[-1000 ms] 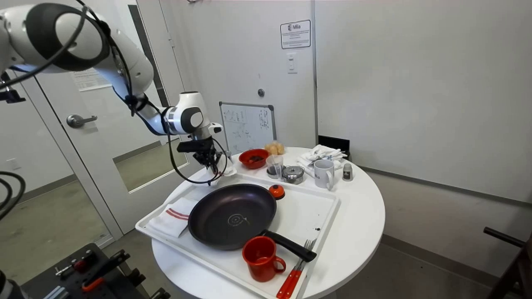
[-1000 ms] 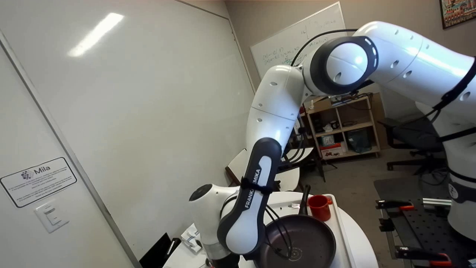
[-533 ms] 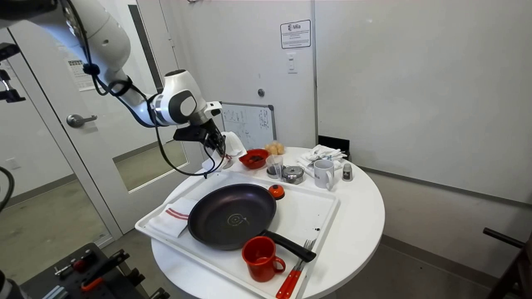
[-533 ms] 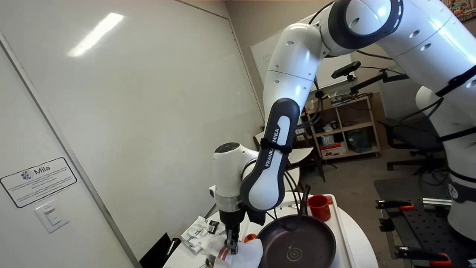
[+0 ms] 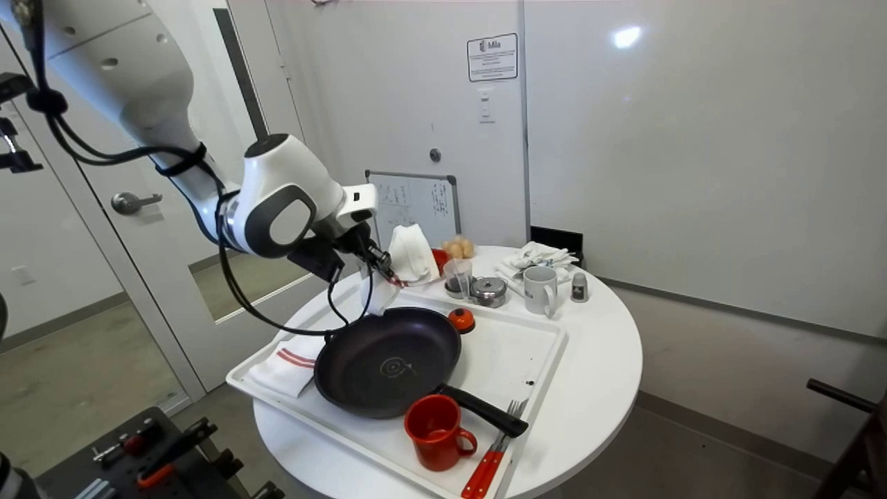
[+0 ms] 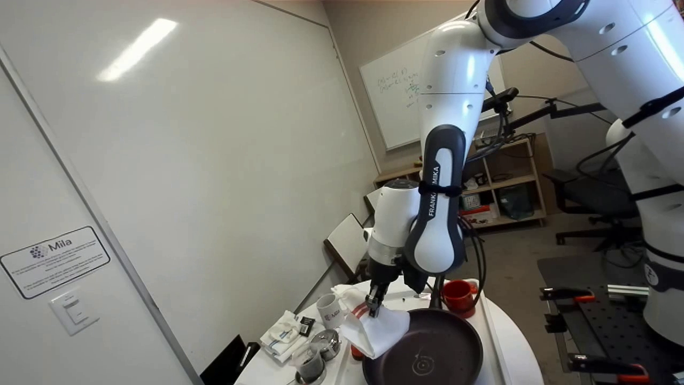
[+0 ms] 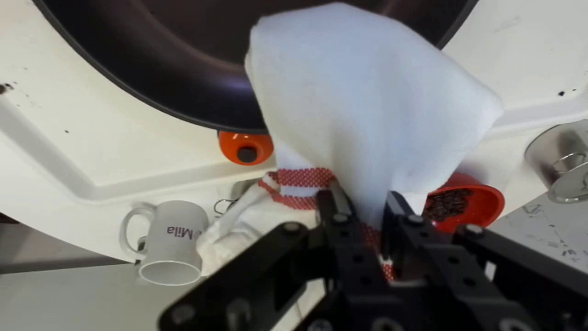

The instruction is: Move the towel to the right

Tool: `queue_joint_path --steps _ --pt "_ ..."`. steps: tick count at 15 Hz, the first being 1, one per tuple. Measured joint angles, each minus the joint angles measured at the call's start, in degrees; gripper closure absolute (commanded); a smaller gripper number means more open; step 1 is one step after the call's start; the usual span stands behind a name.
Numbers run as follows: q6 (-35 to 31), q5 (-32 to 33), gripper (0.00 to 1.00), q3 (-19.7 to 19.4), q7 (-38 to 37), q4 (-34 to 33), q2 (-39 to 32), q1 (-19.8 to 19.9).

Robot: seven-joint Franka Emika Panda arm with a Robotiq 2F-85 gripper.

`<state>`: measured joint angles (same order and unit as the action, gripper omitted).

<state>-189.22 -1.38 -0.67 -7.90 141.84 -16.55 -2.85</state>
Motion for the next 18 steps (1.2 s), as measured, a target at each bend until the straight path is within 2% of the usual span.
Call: queue_joint_path --steps 3,5,9,12,16,18 --pt "-3.73 -0.1 0.96 1.57 -0.86 4.52 2.19 3.81" --pt "-4.1 0.9 0.96 4.9 -2.79 6.44 3.66 8.3" --pt "-3.97 10.91 0.96 19.47 -12.72 8.02 3.79 25.13" --pt "-4.0 17.27 0.96 28.37 -17.21 8.05 1.18 37.82" --pt "-3.94 22.56 0.96 36.83 -18.17 7.93 -2.35 53.05" --pt "-3.91 23.97 0.96 39.95 -18.17 7.83 -3.49 58.71"
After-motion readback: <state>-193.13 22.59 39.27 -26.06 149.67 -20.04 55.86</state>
